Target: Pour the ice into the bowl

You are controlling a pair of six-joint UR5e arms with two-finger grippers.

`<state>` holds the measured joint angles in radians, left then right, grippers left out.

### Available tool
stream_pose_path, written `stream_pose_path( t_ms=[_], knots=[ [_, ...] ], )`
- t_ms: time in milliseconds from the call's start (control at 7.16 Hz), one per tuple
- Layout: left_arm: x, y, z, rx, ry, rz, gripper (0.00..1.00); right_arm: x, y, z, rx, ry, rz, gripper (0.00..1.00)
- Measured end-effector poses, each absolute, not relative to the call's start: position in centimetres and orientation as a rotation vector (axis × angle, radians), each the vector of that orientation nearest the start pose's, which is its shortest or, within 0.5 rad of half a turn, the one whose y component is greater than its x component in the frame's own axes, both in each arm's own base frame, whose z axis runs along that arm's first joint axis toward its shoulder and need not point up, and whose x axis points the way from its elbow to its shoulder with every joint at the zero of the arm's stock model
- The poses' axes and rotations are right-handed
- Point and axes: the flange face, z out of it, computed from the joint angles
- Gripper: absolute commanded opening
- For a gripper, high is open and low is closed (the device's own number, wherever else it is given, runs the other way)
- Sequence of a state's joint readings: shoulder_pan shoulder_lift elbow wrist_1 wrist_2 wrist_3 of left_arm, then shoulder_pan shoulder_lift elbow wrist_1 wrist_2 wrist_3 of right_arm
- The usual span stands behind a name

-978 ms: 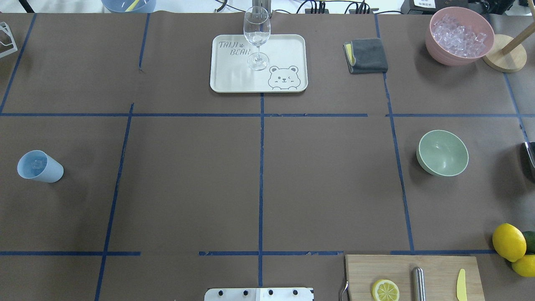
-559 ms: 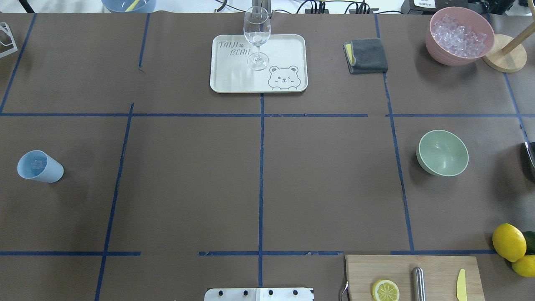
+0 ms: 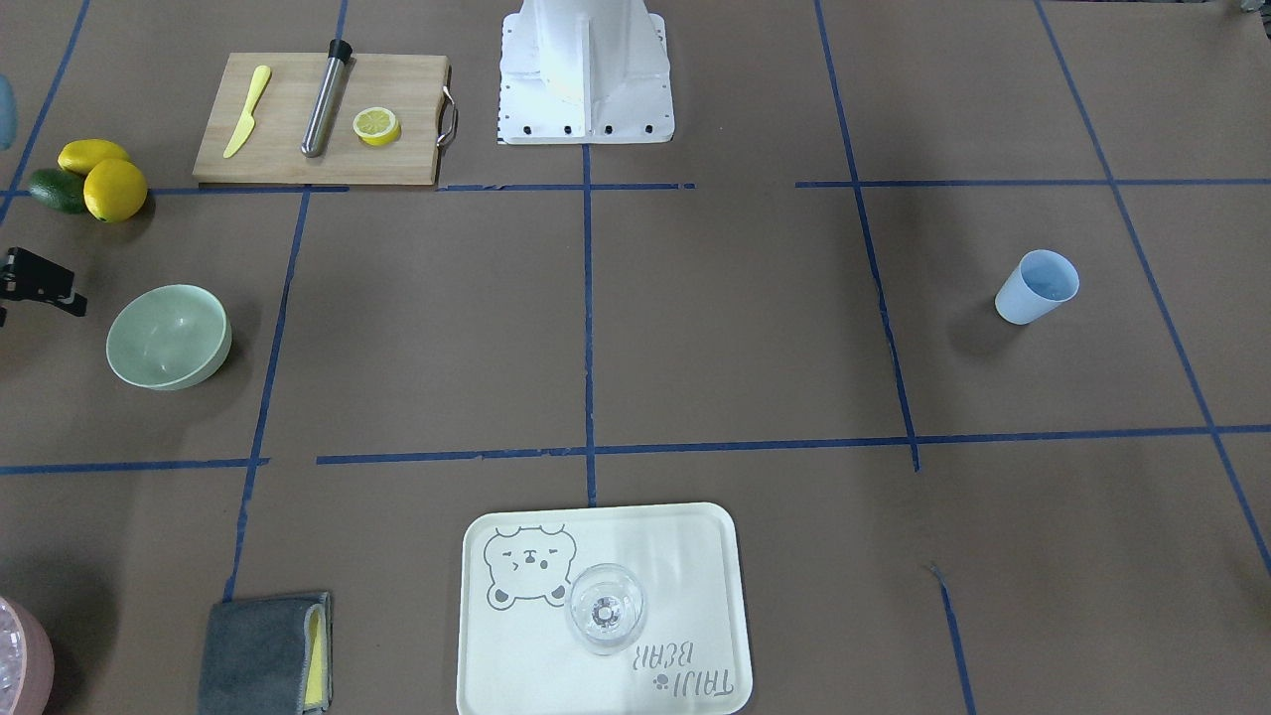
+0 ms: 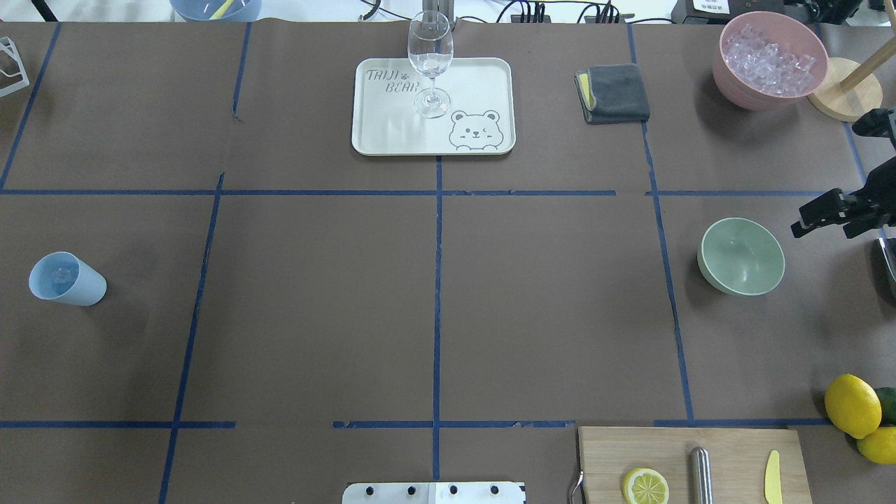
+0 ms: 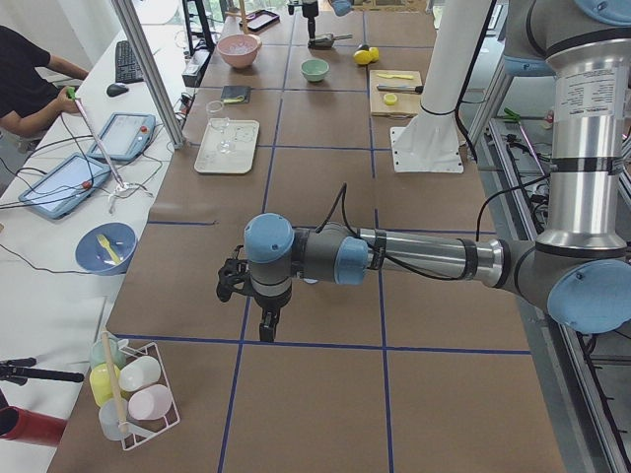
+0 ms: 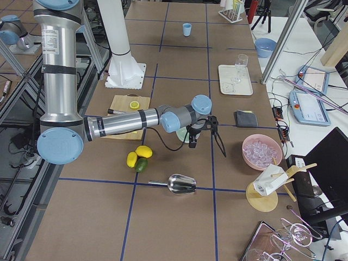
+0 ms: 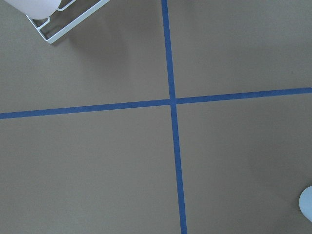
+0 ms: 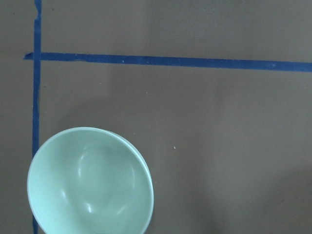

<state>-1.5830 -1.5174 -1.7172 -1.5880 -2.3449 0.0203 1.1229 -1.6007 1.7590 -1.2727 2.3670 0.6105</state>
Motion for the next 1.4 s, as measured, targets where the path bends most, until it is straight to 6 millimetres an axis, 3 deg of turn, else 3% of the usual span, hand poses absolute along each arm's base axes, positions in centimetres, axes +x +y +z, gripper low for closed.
stream_pose_path(
  t_ms=[419,978,1397],
  knots=[
    [-6.9,-47.5,60.8,0.123,0.772,0.052,1.00,-18.9,-45.5,56.0,0.016,-0.904,-0.003,0.93],
    [-6.9,-47.5,60.6,0.126,0.773,0.054,1.00,-22.5,-44.5,57.2,0.025,-0.849,-0.052,0.82],
    [-6.9,-47.5,60.5,0.128,0.773,0.054,1.00,-23.0,-44.6,58.6,0.007,-0.828,-0.047,0.17]
  ],
)
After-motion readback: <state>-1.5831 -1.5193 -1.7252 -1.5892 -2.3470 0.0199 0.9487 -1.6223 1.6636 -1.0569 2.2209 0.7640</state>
